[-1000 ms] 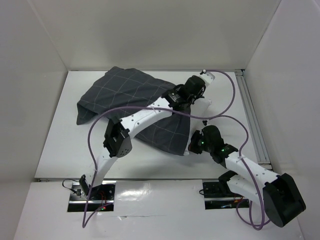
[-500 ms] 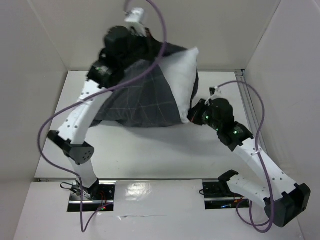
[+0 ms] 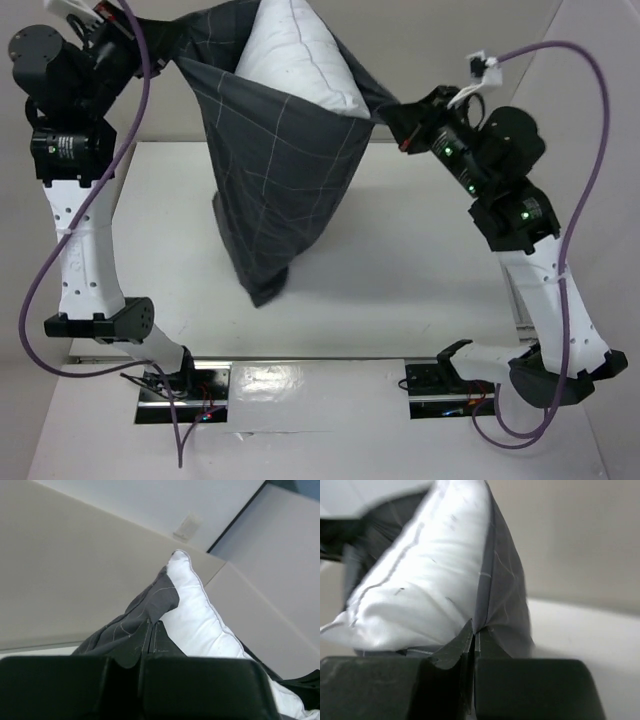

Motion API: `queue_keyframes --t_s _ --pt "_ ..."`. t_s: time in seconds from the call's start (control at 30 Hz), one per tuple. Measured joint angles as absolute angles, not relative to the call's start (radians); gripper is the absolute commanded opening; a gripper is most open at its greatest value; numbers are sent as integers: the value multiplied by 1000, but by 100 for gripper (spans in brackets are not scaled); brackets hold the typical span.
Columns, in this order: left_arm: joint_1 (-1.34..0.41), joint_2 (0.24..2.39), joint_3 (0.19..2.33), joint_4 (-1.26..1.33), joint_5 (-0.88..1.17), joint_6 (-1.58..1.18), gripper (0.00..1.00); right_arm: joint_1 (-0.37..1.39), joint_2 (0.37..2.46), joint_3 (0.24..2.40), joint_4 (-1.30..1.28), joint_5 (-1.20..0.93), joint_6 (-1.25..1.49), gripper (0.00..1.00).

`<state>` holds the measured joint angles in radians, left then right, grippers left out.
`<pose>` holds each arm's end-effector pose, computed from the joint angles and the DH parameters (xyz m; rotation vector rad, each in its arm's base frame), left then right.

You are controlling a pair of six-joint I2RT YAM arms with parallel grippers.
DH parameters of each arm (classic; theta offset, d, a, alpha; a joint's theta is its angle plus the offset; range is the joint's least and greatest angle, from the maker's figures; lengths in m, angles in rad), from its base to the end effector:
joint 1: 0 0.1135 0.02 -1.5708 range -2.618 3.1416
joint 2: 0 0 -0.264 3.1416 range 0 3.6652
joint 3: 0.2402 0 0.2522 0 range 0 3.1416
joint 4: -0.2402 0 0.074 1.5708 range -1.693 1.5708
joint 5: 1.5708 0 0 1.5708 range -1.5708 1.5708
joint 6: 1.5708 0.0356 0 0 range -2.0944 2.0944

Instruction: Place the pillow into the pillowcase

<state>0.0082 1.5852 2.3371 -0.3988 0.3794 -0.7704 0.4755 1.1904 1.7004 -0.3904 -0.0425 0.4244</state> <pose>0.2623 -0.0110 0.6256 -0.1556 1.2845 -0.8878 0.1907 0.0999 0.5436 -0.0741 1.4954 0.7626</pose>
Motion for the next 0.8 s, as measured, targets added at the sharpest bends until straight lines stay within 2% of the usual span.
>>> queue_keyframes --t_s 0.2,0.37,0.43,0.5,0.6,0.7,0.8 --pt "91 1560 2328 -328 553 -934 0 476 1269 2003 -348 -134 384 0" --pt "165 1556 2336 -197 691 -1109 0 476 1483 2413 -350 -220 377 0" --pt "192 1555 2339 -123 733 -1184 0 475 1472 2366 -271 -241 381 0" --pt "206 1551 2335 -55 754 -1235 0 476 1398 2215 -192 -249 383 0" --pt "209 1526 2285 17 763 -1272 0 476 1338 2105 -205 -248 368 0" --pt "203 1520 2254 63 757 -1299 0 476 1414 2218 -284 -257 349 0" --pt "208 1573 2316 117 766 -1351 0 475 1477 2286 -255 -266 342 0"
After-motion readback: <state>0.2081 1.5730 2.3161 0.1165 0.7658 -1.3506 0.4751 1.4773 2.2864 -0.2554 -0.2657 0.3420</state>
